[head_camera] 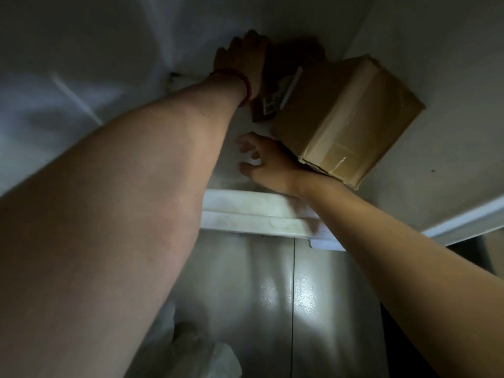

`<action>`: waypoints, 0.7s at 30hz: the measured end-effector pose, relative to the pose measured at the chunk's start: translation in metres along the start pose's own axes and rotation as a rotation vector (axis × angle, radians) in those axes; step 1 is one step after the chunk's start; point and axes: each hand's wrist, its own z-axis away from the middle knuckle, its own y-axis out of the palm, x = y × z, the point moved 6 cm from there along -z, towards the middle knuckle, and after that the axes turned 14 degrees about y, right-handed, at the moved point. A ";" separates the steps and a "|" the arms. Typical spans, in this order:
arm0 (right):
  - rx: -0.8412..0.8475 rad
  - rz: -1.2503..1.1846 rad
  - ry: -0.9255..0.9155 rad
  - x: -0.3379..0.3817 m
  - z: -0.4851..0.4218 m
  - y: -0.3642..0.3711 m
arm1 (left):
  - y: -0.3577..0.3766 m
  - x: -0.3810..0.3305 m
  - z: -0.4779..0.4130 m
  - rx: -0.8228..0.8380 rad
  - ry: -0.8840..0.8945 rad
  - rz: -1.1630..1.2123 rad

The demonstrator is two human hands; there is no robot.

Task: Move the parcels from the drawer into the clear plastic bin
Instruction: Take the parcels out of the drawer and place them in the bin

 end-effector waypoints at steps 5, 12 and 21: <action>-0.036 -0.040 0.034 -0.004 -0.003 0.002 | -0.013 0.019 0.026 0.108 -0.034 -0.048; -0.036 -0.215 0.167 -0.002 -0.001 -0.003 | -0.027 0.058 0.120 -0.020 -0.350 0.138; -0.151 -0.145 0.095 0.029 0.078 -0.013 | -0.061 -0.008 0.195 -0.030 -0.270 0.096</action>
